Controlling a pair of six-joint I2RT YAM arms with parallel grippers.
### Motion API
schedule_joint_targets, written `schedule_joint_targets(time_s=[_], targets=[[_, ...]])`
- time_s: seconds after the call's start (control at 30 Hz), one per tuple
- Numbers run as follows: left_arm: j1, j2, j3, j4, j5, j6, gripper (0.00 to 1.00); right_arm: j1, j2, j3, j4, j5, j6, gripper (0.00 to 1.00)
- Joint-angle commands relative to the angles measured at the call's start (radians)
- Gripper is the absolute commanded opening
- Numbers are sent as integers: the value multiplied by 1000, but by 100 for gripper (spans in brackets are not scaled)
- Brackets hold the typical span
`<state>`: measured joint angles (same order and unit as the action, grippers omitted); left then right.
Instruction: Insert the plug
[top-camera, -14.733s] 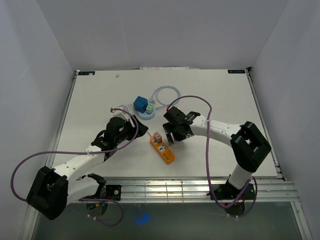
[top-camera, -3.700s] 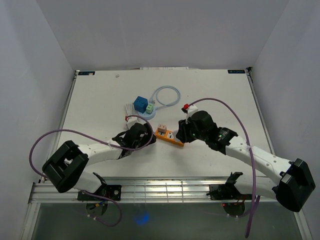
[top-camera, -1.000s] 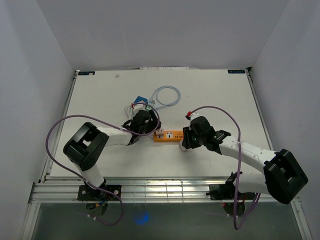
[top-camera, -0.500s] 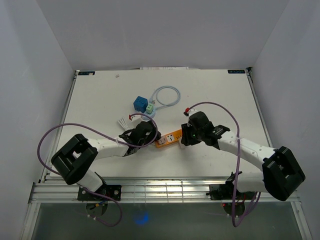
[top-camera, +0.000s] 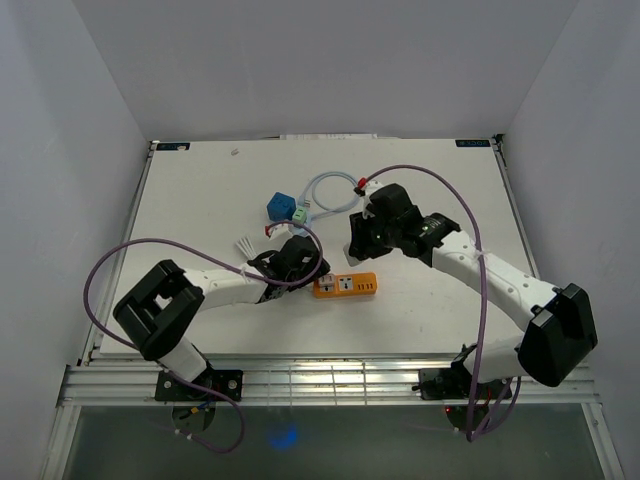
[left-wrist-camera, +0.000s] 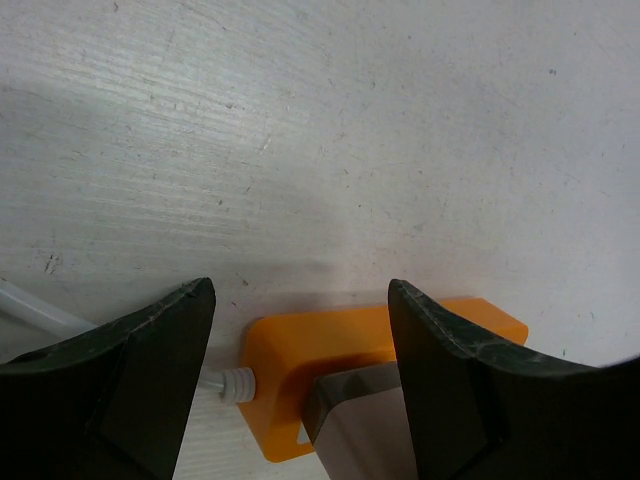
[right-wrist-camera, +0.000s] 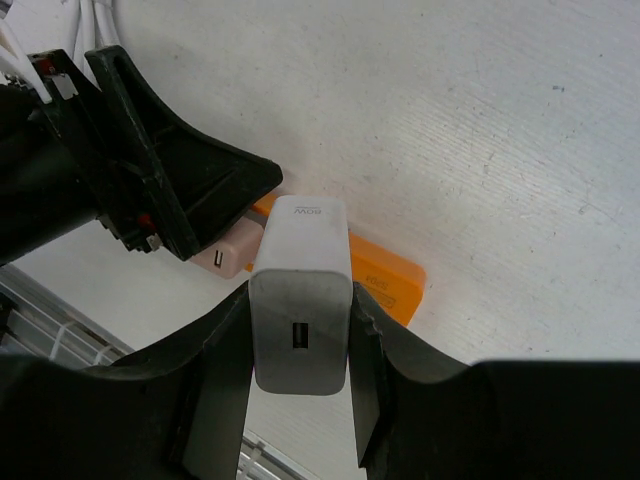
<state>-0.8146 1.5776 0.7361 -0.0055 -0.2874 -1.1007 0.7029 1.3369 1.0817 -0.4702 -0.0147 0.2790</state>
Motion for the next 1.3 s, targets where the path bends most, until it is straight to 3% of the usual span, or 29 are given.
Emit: schedule_joint_targets(time_s=[0.0, 0.3, 1.27], targets=[[-8, 32, -3, -68, 40, -22, 82, 12, 63, 95, -105, -18, -3, 8], [0, 74, 48, -108, 30, -21, 83, 49, 85, 107, -208, -8, 71, 8], [45, 50, -15, -37, 76, -2, 82, 98, 304, 214, -225, 82, 236, 8]])
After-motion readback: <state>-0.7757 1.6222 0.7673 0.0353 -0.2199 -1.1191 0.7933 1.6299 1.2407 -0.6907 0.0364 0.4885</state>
